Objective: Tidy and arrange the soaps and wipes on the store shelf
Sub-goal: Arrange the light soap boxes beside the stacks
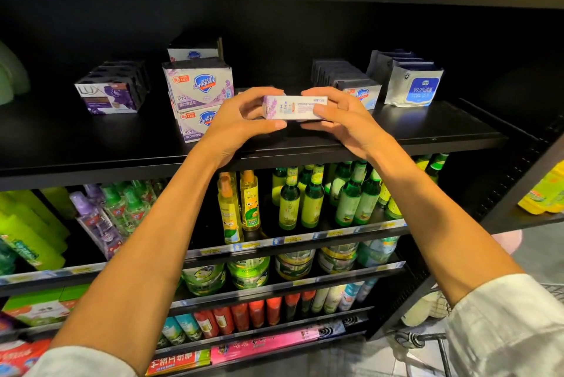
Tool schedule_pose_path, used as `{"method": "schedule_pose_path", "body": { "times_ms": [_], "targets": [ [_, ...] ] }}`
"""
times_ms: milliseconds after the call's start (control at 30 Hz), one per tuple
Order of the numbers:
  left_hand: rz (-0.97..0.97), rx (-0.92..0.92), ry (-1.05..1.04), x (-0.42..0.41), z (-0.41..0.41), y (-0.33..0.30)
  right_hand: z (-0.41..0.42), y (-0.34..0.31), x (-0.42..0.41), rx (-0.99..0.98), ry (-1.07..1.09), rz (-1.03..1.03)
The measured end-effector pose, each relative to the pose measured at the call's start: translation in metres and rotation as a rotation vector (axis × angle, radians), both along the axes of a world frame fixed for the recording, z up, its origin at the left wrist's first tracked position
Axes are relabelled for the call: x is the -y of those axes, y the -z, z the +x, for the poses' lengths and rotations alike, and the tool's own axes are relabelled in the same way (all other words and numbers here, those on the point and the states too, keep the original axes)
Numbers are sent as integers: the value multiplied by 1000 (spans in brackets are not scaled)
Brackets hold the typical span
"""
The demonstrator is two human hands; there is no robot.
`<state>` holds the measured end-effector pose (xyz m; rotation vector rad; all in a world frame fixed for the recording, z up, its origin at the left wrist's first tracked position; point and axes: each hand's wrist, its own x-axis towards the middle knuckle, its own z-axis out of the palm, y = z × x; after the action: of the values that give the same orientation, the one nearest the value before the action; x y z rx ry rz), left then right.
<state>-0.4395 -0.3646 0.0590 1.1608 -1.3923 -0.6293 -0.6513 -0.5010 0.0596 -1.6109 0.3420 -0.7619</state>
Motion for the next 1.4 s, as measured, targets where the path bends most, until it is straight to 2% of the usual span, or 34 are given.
{"method": "schedule_pose_path", "body": {
  "times_ms": [267,600,967,1200,1400],
  "targets": [
    [37,-32,-59,2,-2,0,-2,2,0,5,-42,-40],
    [54,-82,-24,1,-6,-2,0,1,-4,35,85,5],
    [63,-80,-82,0,-4,-2,1,-1,-4,49,96,25],
    [87,23,-96,3,-7,-1,1,-2,-3,101,178,66],
    [140,271,-213,3,-12,1,4,-5,0,161,244,141]
  ]
}}
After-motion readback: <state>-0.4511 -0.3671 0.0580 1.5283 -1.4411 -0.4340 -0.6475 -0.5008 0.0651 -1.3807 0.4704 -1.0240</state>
